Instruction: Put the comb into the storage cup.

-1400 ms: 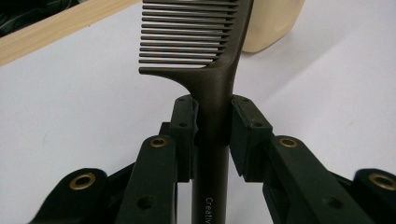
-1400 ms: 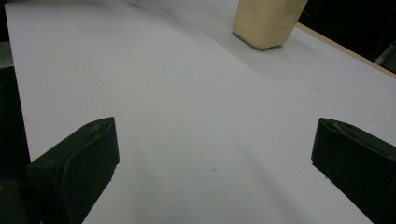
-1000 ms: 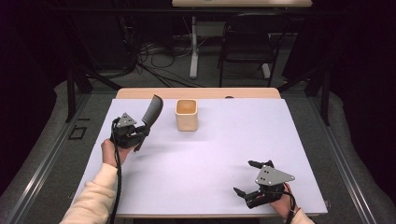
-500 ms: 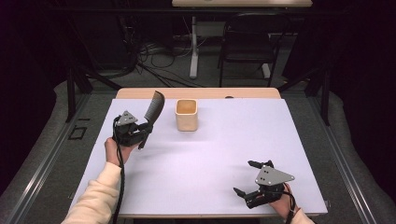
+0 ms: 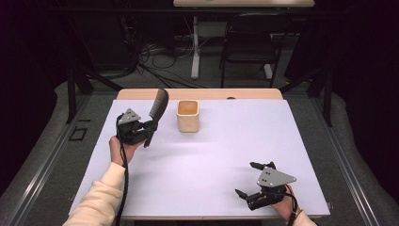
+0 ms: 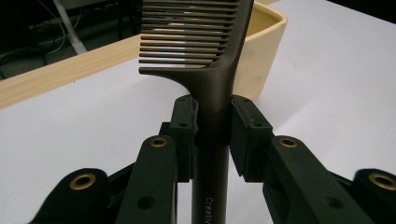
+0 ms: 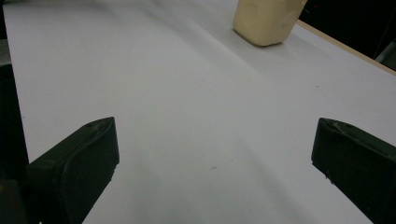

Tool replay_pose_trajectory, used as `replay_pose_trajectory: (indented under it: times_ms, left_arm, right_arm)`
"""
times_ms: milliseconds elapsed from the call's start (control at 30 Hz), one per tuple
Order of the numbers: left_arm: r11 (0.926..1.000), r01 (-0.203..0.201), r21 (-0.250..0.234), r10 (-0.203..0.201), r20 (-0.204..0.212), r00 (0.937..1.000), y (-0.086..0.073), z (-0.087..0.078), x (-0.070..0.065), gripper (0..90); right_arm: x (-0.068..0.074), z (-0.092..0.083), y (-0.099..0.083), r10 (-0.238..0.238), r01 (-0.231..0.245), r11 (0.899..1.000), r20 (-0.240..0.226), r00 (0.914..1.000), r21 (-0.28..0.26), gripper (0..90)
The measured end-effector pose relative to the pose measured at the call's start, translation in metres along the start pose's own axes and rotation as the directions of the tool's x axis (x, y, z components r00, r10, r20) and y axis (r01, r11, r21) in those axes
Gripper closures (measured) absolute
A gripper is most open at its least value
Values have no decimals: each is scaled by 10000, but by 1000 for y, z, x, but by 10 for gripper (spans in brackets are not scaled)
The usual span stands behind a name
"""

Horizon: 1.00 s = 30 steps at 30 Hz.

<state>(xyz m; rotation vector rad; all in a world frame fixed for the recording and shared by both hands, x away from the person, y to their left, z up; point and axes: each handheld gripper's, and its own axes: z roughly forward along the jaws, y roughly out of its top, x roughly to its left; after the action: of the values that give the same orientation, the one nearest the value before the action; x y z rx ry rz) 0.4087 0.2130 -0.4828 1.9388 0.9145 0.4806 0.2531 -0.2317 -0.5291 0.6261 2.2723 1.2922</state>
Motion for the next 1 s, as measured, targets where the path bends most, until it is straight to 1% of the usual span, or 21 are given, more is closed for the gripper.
replay_pose_trajectory:
  times_ms: [167, 467, 1000]
  left_arm:
    - [10000, 37, -38, -36, 85, 10000, 2, 3, -1, 722]
    - [9997, -114, -194, 120, 296, 9995, 11, 8, -8, 722]
    - [9989, -213, -417, 229, 371, 9990, 25, 10, -11, 722]
  right_arm:
    - [0, 0, 0, -13, 13, 10000, -13, 10000, 9, 2]
    - [1, -1, 0, -16, 16, 10000, -38, 10000, -18, 2]
    - [0, -1, 0, -5, 5, 10000, -52, 10000, -1, 2]
